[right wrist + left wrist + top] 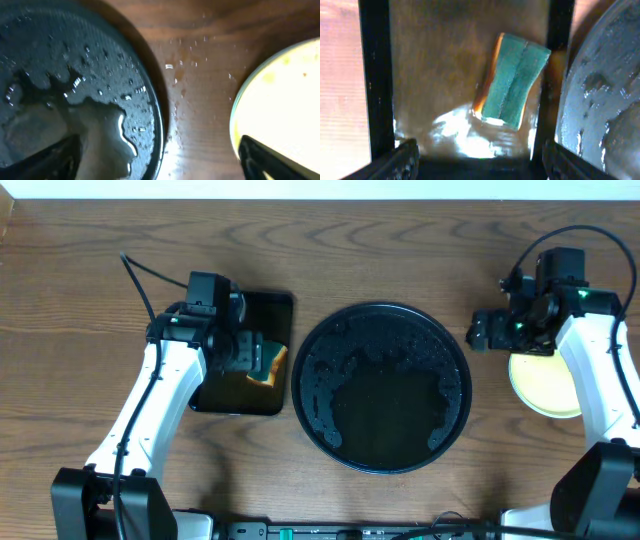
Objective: Clean dirty plates on tray and stack at the side
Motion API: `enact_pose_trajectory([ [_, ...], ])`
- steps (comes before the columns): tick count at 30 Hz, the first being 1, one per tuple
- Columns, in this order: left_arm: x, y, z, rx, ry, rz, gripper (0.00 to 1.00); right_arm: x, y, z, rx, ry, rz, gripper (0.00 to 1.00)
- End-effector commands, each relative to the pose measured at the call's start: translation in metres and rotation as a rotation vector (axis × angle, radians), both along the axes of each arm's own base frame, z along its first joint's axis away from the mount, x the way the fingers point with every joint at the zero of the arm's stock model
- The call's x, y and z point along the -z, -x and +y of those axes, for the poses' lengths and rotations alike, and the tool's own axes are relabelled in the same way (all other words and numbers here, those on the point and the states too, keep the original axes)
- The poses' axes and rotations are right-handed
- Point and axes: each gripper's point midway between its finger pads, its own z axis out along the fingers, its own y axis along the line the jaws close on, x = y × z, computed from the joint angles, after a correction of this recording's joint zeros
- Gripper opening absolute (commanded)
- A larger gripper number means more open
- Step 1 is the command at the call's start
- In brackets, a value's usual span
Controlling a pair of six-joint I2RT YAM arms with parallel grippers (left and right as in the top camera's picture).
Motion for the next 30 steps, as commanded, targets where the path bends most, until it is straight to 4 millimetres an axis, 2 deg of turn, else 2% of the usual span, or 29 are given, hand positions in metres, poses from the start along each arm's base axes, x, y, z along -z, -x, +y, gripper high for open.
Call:
enact_pose_trajectory([
  [1, 0.0, 0.01, 0.005, -0.031, -0.02, 0.033, 0.79, -0.012, 0.005, 0.002, 0.013, 0.034, -0.009, 0.99],
  [6, -0.013, 0.025, 0.007, -0.031, -0.017, 0.012, 0.79, -0.028, 0.014, 0.011, 0.005, 0.039, -0.051, 0.99],
  [12, -0.04, 0.04, 0.009, -0.033, 0.006, -0.155, 0.79, -0.056, 0.031, 0.018, -0.002, 0.045, -0.238, 0.99],
  [17, -0.065, 0.064, 0.011, -0.04, 0.036, -0.339, 0.79, -0.073, 0.061, 0.015, 0.007, 0.069, -0.428, 0.99],
  [23, -0.094, 0.089, 0.015, -0.08, 0.084, -0.514, 0.79, -0.088, 0.097, 0.009, 0.031, 0.102, -0.579, 0.99],
  [25, -0.106, 0.094, 0.015, -0.079, 0.093, -0.57, 0.79, -0.092, 0.11, 0.009, 0.032, 0.101, -0.6, 0.99],
  [30, -0.114, 0.098, 0.016, -0.079, 0.099, -0.608, 0.79, -0.087, 0.129, 0.01, 0.03, 0.102, -0.564, 0.99],
])
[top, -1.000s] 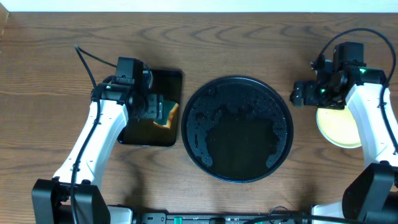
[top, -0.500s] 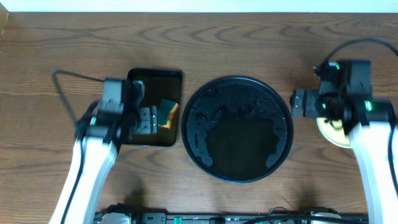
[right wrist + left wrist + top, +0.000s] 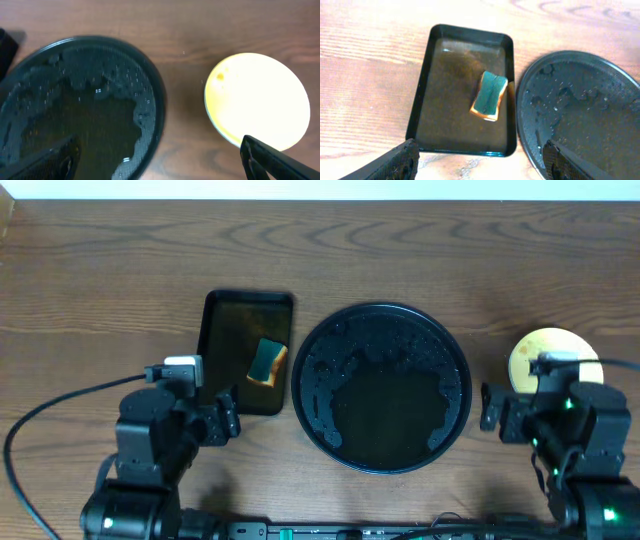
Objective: Clean dirty plates on tray and stack at the side
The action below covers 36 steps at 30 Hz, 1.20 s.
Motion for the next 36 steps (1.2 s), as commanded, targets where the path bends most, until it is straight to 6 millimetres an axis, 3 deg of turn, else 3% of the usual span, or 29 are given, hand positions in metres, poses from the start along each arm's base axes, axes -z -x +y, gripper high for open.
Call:
enact_pose_trajectory([
  [1, 0.002, 0.001, 0.001, -0.011, 0.001, 0.001, 0.79, 0.008, 0.009, 0.0, 0.006, -0.001, 0.035, 0.99],
  [11, 0.003, 0.001, 0.001, -0.011, 0.001, 0.002, 0.79, 0.029, 0.031, 0.0, 0.006, -0.001, 0.157, 0.99],
  [26, 0.003, 0.001, 0.001, -0.011, 0.001, 0.002, 0.79, 0.023, 0.038, -0.007, 0.007, 0.057, 0.103, 0.99],
  [30, 0.003, 0.001, 0.001, -0.011, 0.001, 0.002, 0.8, 0.006, 0.036, 0.004, -0.04, 0.042, -0.041, 0.99],
  [36, 0.003, 0.001, 0.001, -0.011, 0.001, 0.002, 0.8, -0.029, 0.026, 0.014, -0.081, 0.023, -0.414, 0.99],
])
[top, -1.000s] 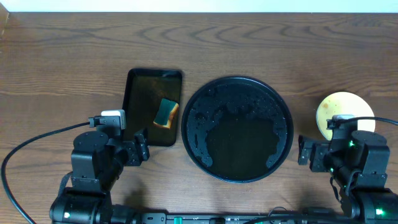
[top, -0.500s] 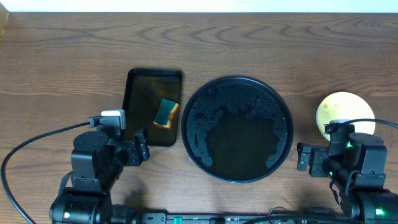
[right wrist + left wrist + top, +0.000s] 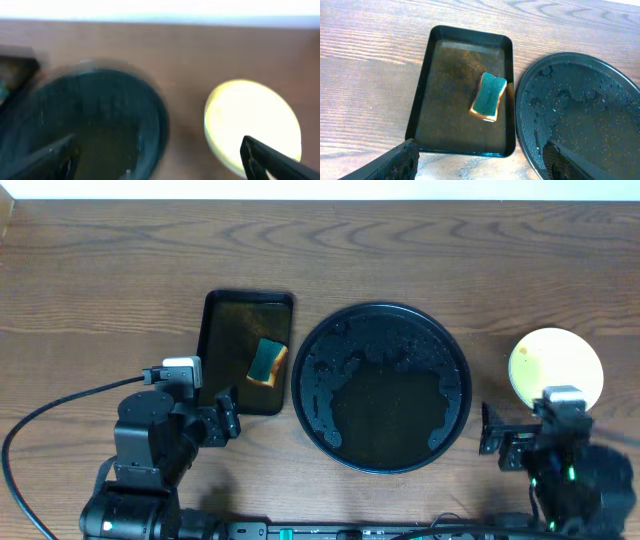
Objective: Clean dirty plates on tray and stack at the side
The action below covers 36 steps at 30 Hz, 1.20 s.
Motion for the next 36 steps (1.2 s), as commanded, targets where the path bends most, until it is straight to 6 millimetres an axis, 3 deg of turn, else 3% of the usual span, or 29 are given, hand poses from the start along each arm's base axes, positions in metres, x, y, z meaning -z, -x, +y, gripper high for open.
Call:
enact_pose_trajectory([
  [1, 0.004, 0.0, 0.001, -0.008, -0.002, 0.007, 0.79, 0.0, 0.001, 0.005, -0.029, 0.002, -0.125, 0.99],
  [9, 0.004, 0.0, 0.001, -0.008, -0.002, 0.007, 0.79, 0.002, -0.018, 0.012, -0.064, -0.019, -0.406, 0.99],
  [17, 0.004, 0.0, 0.001, -0.008, -0.002, 0.007, 0.8, 0.032, -0.039, 0.013, -0.072, 0.046, -0.515, 0.99],
  [25, 0.004, 0.0, 0.001, -0.008, -0.002, 0.007, 0.8, 0.084, -0.043, 0.013, -0.082, 0.083, -0.344, 0.99],
  [36, 0.004, 0.0, 0.001, -0.008, -0.002, 0.007, 0.8, 0.086, -0.043, 0.013, -0.083, 0.083, -0.335, 0.99],
])
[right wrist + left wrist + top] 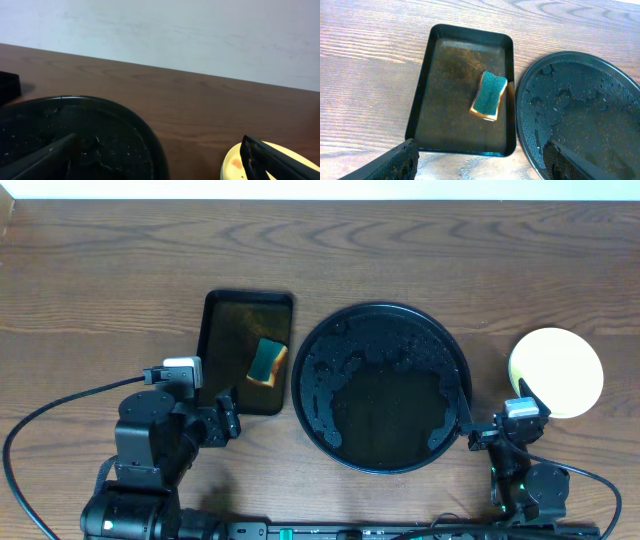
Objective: Clean dirty plates on tray and stack at the side
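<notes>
A pale yellow plate (556, 372) lies on the table right of the round black tray (385, 387), whose wet floor holds no plate. The right wrist view shows the plate's near rim (235, 162) with a small orange spot. A green and yellow sponge (267, 363) lies in the rectangular black tray (215, 330) of brownish water; the left wrist view shows the sponge (490, 96) too. My left gripper (224, 423) is open at the front left, empty. My right gripper (487, 440) is open by the front right edge, between tray and plate.
The round tray's rim (150, 140) rises just left of my right gripper. A pale wall (160, 35) stands behind the table's far edge. Bare wood lies between the round tray and the plate. A cable (60, 415) trails from the left arm.
My right arm has folded lower toward the front edge; its camera now looks level across the table to the wall. The left arm, sponge, trays and plate have not moved.
At first my left gripper hung open over the sponge in the rectangular tray and my right gripper was near the plate. Then both arms were back at the front edge, open and empty. The right arm has since sunk lower still.
</notes>
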Motion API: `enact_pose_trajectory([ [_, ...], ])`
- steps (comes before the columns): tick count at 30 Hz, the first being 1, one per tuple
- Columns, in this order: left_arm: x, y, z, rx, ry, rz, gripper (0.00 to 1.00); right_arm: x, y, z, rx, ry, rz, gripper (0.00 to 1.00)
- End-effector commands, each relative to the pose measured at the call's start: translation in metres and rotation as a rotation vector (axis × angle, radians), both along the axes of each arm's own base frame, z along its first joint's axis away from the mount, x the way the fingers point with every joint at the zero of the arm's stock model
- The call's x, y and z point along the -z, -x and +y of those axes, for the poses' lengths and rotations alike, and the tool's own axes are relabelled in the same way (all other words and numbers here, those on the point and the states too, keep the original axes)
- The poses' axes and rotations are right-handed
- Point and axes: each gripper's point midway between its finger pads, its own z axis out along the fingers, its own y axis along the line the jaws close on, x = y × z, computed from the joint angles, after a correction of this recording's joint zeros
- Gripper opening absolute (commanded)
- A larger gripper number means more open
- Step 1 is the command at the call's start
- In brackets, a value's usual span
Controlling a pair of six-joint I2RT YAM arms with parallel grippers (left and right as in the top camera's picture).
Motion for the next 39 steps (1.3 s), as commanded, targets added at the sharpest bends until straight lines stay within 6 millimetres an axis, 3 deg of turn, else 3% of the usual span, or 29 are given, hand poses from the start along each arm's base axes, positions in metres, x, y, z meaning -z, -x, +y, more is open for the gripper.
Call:
enact_pose_trajectory([
  [1, 0.001, 0.0, 0.001, -0.008, -0.002, 0.002, 0.8, 0.0, 0.001, 0.002, -0.012, 0.013, -0.002, 0.99],
  [27, 0.002, 0.001, 0.002, -0.009, -0.006, 0.004, 0.8, 0.0, 0.001, 0.002, -0.012, 0.013, -0.002, 0.99],
  [33, 0.011, 0.014, 0.016, -0.067, -0.028, 0.008, 0.8, 0.0, 0.001, 0.002, -0.012, 0.013, -0.002, 0.99],
  [39, 0.036, 0.028, 0.025, -0.109, -0.019, -0.034, 0.8, 0.0, 0.001, 0.002, -0.012, 0.013, -0.002, 0.99],
])
